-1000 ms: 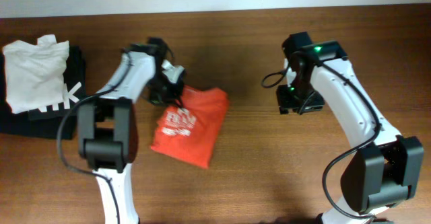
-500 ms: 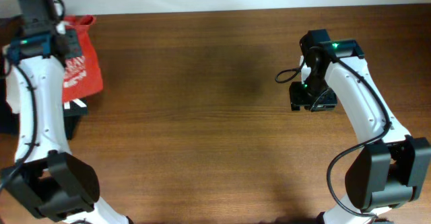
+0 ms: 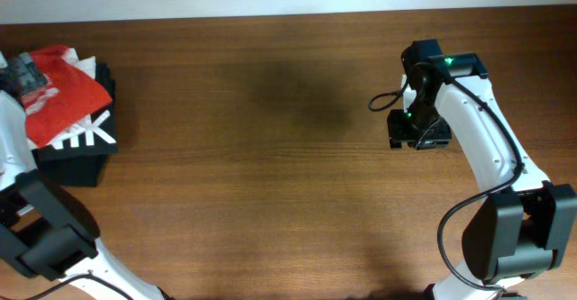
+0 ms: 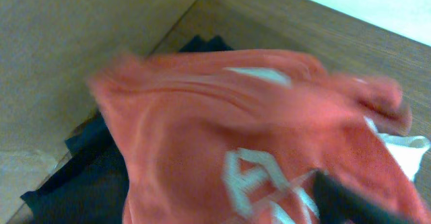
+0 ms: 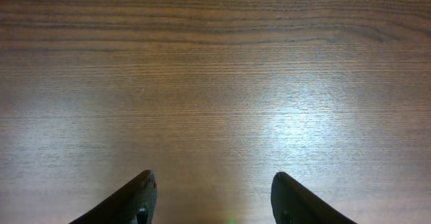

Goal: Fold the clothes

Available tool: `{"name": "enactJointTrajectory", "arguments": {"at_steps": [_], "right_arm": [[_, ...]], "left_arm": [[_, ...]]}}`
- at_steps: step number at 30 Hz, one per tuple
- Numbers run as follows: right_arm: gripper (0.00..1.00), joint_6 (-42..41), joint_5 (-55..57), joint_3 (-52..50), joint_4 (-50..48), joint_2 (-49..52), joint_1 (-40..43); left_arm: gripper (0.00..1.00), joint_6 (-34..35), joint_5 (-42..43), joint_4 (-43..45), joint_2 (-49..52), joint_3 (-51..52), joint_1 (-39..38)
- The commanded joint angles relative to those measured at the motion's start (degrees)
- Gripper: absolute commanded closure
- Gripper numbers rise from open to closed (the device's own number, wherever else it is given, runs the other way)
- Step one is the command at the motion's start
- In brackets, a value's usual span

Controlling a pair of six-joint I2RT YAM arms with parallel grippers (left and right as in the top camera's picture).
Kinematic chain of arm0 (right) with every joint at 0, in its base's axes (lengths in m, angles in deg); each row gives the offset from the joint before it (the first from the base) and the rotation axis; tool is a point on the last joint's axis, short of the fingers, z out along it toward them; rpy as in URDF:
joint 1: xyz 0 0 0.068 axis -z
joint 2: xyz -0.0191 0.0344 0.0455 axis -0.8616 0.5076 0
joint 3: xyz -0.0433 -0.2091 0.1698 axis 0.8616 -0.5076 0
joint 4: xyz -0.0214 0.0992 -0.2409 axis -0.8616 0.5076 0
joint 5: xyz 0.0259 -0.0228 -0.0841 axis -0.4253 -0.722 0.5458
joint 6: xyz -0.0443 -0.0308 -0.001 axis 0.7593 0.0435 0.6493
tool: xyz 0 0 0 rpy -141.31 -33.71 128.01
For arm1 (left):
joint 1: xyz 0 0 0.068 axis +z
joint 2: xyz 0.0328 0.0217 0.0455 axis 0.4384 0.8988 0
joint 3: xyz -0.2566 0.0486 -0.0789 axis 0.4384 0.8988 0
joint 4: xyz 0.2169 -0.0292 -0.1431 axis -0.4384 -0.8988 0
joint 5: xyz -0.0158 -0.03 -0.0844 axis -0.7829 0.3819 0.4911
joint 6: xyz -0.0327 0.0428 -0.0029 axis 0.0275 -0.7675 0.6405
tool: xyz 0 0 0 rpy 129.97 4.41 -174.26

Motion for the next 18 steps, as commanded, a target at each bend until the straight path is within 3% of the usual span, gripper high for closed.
{"name": "enactJointTrajectory", "arguments": {"at_steps": [1, 5, 8, 10, 11, 15, 18], "right_arm": [[0.41, -0.02, 0.92, 0.76, 0.55, -1.16, 0.33], [0.41, -0.02, 0.90, 0.74, 0.57, -1.16, 0.33], [0.37, -0.02, 0.87, 0.74, 0.57, -1.16, 0.33], [0.18, -0.02, 0.07, 0.74, 0.02, -1.16, 0.33], [0.04, 0.00, -2.71, 0.74, -0.85, -1.09, 0.33], [0.01, 0.59, -9.38, 0.63, -3.80, -1.03, 0.33], [0.01, 5.66, -14.32, 0.55, -3.54, -0.92, 0.33]], "left_arm": [[0.01, 4.57, 5.81, -0.85, -0.31, -4.48, 4.07], [0.01, 6.43, 18.18, -8.22, -0.85, -11.21, 4.31], [0.01, 6.43, 21.57, -13.29, -1.22, -11.32, 0.83], [0.01, 6.43, 21.51, -17.75, -1.20, -11.32, -3.82], [0.01, 6.40, 21.49, -20.48, -1.20, -11.30, -8.00], [0.01, 6.40, 20.09, -30.42, -0.98, -11.30, -20.72], [0.01, 6.40, 17.03, -40.85, -0.98, -11.30, -28.98]]}}
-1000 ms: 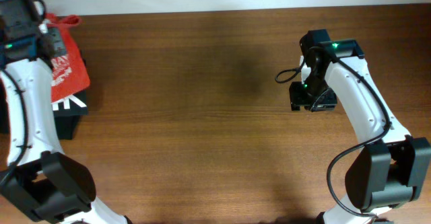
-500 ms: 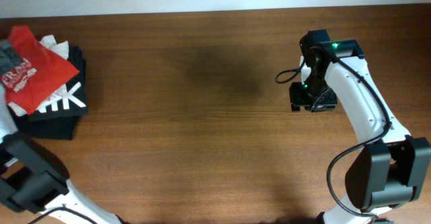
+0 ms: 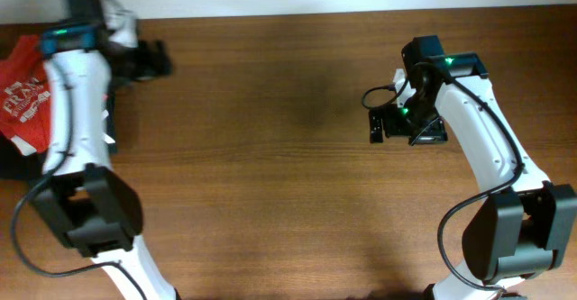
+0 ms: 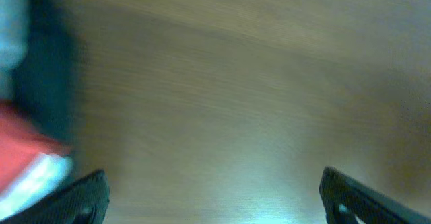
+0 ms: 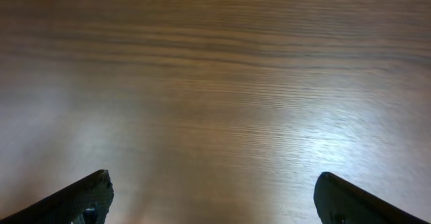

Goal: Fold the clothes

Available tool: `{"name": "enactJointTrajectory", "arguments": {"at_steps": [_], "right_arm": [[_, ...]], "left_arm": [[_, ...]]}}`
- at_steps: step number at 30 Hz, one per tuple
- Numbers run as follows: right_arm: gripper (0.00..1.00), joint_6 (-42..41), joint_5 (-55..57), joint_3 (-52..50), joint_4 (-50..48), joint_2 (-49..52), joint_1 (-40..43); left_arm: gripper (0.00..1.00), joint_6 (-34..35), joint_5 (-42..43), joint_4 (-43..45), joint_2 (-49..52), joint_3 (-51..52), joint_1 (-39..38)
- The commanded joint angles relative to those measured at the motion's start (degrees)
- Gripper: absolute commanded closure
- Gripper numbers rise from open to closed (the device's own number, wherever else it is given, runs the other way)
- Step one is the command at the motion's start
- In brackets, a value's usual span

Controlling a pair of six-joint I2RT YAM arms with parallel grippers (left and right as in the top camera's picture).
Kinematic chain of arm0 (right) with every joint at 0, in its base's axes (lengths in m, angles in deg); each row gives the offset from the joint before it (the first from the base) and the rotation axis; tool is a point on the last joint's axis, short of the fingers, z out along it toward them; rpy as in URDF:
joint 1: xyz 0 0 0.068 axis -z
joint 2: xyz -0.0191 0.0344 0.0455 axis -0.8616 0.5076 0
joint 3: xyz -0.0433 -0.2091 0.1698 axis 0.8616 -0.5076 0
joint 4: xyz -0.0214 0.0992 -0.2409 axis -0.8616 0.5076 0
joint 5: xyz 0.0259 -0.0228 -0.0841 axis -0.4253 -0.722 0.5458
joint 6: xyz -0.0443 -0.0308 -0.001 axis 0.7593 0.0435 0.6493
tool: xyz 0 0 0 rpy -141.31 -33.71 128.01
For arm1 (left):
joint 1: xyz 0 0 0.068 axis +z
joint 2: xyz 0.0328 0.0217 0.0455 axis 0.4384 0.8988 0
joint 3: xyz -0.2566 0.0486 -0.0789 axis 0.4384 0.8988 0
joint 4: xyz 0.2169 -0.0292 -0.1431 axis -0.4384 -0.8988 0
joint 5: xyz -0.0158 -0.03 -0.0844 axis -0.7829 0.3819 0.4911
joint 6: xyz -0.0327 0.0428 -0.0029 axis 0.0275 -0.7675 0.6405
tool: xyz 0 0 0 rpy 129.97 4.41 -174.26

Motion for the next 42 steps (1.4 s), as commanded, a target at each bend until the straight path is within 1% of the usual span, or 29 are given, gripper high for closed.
{"name": "enactJointTrajectory", "arguments": {"at_steps": [1, 4, 5, 6, 8, 9, 12, 13, 14, 16, 17, 18, 20, 21, 22, 25, 28, 31, 40, 42], "right_arm": [[0.01, 3.76, -5.18, 0.20, 1.25, -0.94, 0.28], [0.01, 3.78, -5.16, -0.68, 4.87, -0.92, 0.28], [0.01, 3.78, -5.14, -0.76, 6.58, -0.94, 0.28], [0.02, 3.76, -5.14, -0.76, 9.16, -0.94, 0.28], [0.01, 3.76, -4.96, -0.76, 12.17, -1.31, 0.28], [0.01, 3.76, -4.94, -0.76, 12.81, -1.90, 0.28], [0.01, 3.76, -4.90, -1.03, 11.80, -7.56, 0.28], [0.01, 3.74, -4.68, -1.73, 10.21, -10.82, 0.28], [0.01, 3.67, -3.39, -4.11, 6.99, -17.14, 0.28], [0.01, 3.50, -1.79, -8.26, 3.52, -24.85, 0.28], [0.01, 3.50, -1.66, -10.71, 1.66, -28.63, 0.28], [0.01, 3.52, -1.40, -14.84, -1.40, -34.42, 0.28], [0.01, 3.52, -0.17, -20.22, -5.20, -41.81, 0.28], [0.01, 3.52, 1.70, -24.90, -8.20, -49.16, 0.28], [0.01, 3.50, 3.63, -28.15, -10.03, -55.19, 0.28], [0.01, 3.52, 5.88, -31.36, -10.19, -64.81, 0.28], [0.01, 3.52, 5.88, -31.36, -9.79, -70.07, 0.28], [0.01, 3.52, 5.88, -31.36, -9.79, -70.42, 0.28], [0.01, 3.52, 5.88, -31.36, -9.81, -70.44, 0.26], [0.01, 3.56, 5.92, -31.39, -9.77, -71.87, 0.28]], "left_arm": [[0.01, 0.55, -4.90, -10.51, -0.98, -0.46, -7.76], [0.01, 0.55, -6.91, -19.15, -0.98, -0.46, -12.00], [0.01, 0.57, -6.86, -20.79, -0.98, -0.46, -12.55], [0.01, 0.59, -6.88, -24.92, -0.98, -0.46, -13.42], [0.01, 0.57, -6.91, -29.64, -1.01, -0.46, -13.70], [0.01, 0.57, -6.99, -30.97, -1.03, -0.35, -13.68], [0.01, 0.57, -7.28, -30.97, -5.42, 3.93, -13.77], [0.01, 0.59, -8.98, -30.40, -8.39, 6.84, -13.77], [0.01, 1.66, -11.72, -27.39, -13.94, 12.22, -13.77], [0.01, 2.49, -11.78, -21.42, -21.79, 19.87, -13.77], [0.01, 2.73, -11.78, -17.33, -27.45, 25.35, -13.77], [0.01, 2.71, -11.76, -12.74, -34.25, 31.80, -13.77], [0.01, 2.69, -11.82, -5.70, -45.35, 41.55, -13.75], [0.01, 2.71, -11.82, -0.76, -54.86, 48.85, -13.75], [0.01, 2.69, -11.80, 2.67, -62.31, 53.88, -13.75], [0.01, 2.69, -11.78, 6.67, -74.34, 60.04, -13.75], [0.01, 2.69, -11.78, 6.43, -84.00, 61.29, -13.75], [0.01, 2.67, -11.78, 6.38, -87.65, 61.29, -13.75], [0.01, 2.69, -11.78, 6.38, -87.84, 61.31, -13.75], [0.01, 2.67, -11.78, 6.36, -87.84, 61.31, -13.75]]}}
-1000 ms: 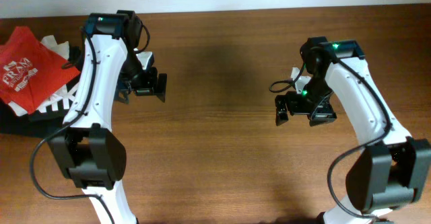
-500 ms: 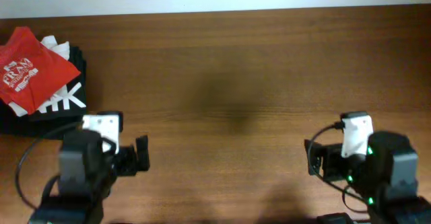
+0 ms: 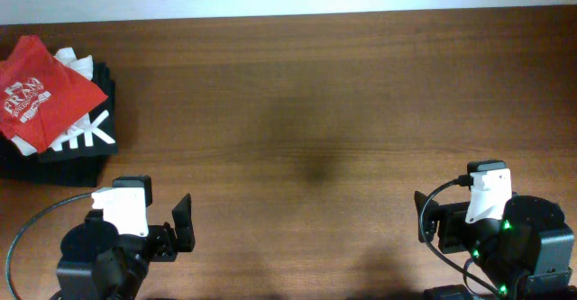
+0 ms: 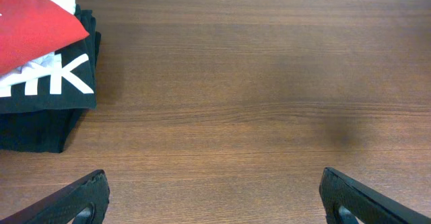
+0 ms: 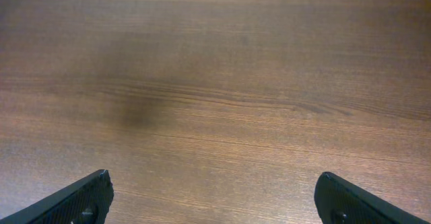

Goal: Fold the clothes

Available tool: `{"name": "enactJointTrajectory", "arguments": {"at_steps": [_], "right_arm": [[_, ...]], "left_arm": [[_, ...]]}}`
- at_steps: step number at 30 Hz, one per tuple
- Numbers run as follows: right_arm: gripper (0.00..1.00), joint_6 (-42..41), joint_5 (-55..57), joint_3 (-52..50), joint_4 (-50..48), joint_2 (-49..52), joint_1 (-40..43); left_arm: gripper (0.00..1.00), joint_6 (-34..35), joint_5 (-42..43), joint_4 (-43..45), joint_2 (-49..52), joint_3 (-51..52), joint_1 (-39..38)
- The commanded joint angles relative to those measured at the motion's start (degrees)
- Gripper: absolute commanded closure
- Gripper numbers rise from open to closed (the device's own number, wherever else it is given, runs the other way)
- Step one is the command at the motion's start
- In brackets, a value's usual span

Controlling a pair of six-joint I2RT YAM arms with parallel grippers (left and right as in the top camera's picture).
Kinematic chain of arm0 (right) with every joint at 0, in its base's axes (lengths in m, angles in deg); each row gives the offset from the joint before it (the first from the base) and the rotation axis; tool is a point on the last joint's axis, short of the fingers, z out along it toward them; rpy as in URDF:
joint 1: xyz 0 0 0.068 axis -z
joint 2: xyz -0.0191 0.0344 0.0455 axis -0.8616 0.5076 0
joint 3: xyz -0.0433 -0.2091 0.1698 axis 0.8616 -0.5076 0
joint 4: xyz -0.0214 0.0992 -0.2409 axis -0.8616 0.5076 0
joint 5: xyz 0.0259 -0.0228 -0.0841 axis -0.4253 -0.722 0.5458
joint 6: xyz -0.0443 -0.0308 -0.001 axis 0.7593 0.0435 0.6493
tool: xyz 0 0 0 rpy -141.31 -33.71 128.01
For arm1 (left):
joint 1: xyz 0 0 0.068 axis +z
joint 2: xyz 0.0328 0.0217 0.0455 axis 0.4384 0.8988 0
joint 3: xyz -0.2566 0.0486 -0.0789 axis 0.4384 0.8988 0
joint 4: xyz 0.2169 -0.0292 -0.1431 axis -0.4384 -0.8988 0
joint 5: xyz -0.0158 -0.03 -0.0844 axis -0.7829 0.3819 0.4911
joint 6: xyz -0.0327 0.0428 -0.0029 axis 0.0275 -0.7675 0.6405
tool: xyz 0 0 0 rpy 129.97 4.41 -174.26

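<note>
A pile of clothes lies at the table's far left. On top is a red shirt point(image 3: 41, 102) with white print, with a white garment point(image 3: 74, 64) behind it and a black garment point(image 3: 86, 138) with white letters underneath. The left wrist view shows the red shirt point(image 4: 34, 25) and the black garment point(image 4: 47, 89) at its upper left. My left gripper point(image 3: 183, 223) point(image 4: 212, 192) stands open near the front edge, well short of the pile, with nothing between its fingers. Over bare wood at the front right, my right gripper point(image 3: 422, 219) point(image 5: 212, 189) is also open and empty.
The brown wooden table point(image 3: 306, 111) stretches between the pile and both grippers. Its far edge meets a white wall. The pile sits near the table's left edge.
Both arms have moved back from the far half of the table to its front edge. Both grippers are still open wide. The clothes pile has not changed.
At first my left gripper was close over the red shirt on the pile, and my right gripper was partly open over bare wood. Then the left gripper was open beside the pile and the right was open wider. Now both are at the front edge.
</note>
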Motion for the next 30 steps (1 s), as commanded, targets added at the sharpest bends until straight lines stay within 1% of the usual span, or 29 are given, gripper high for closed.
{"name": "enactJointTrajectory", "arguments": {"at_steps": [1, 3, 5, 8, 10, 12, 14, 16, 17, 20, 21, 22, 24, 26, 30], "right_arm": [[0.01, 0.66, 1.05, -0.90, -0.24, -2.62, 0.26], [0.01, 0.66, 1.18, -4.76, -4.15, -7.17, 0.26], [0.01, 0.83, 1.16, -12.83, -11.39, -14.03, 0.20], [0.01, 0.83, 0.96, -28.28, -25.05, -26.38, 0.20], [0.01, 0.81, 0.94, -36.04, -32.94, -31.71, 0.20], [0.01, 0.83, 0.96, -43.47, -44.19, -32.89, 0.20], [0.01, 0.83, 1.16, -47.43, -51.17, -32.87, 0.15], [0.01, 1.14, 1.60, -53.51, -61.68, -32.87, 0.17], [0.01, 1.95, 1.53, -55.56, -64.54, -32.89, 0.15], [0.01, 3.87, 1.57, -58.36, -65.70, -32.89, 0.17], [0.01, 7.02, 1.53, -58.36, -64.41, -32.89, 0.22], [0.02, 7.67, 1.51, -58.36, -63.21, -32.89, 0.22], [0.01, 8.31, 1.11, -58.36, -59.87, -32.89, 0.22], [0.01, 9.81, 1.38, -58.36, -59.87, -32.89, 0.59], [0.01, 9.40, 1.38, -58.36, -59.93, -32.89, 0.59]], "left_arm": [[0.01, 0.33, -0.37, 0.09, -0.07, 0.55, 0.09], [0.01, 0.33, -0.37, 0.11, -0.07, 0.55, 0.09], [0.01, 0.33, -0.37, 0.09, -0.07, 0.55, 0.09], [0.01, 0.33, -0.37, 0.09, -0.07, 0.55, 0.09], [0.01, 0.33, -0.37, 0.09, -0.07, 0.55, 0.09], [0.01, 0.35, -0.37, 0.09, -0.07, 0.55, 0.09], [0.01, 0.35, -0.37, 0.09, -0.07, 0.55, 0.09], [0.01, 0.35, -0.37, 0.09, -0.07, 0.55, 0.09], [0.01, 0.35, -0.37, 0.09, -0.07, 0.55, 0.09], [0.01, 0.33, -0.37, 0.09, -0.07, 0.55, 0.09], [0.01, 0.33, -0.37, 0.09, -0.04, 0.55, 0.09], [0.01, 0.35, -0.37, 0.09, -0.07, 0.55, 0.09], [0.01, 0.35, -0.37, 0.09, -0.07, 0.55, 0.09], [0.01, 0.35, -0.37, 0.09, -0.07, 0.55, 0.09], [0.01, 0.33, -0.37, 0.04, -0.07, 0.55, 0.09]]}}
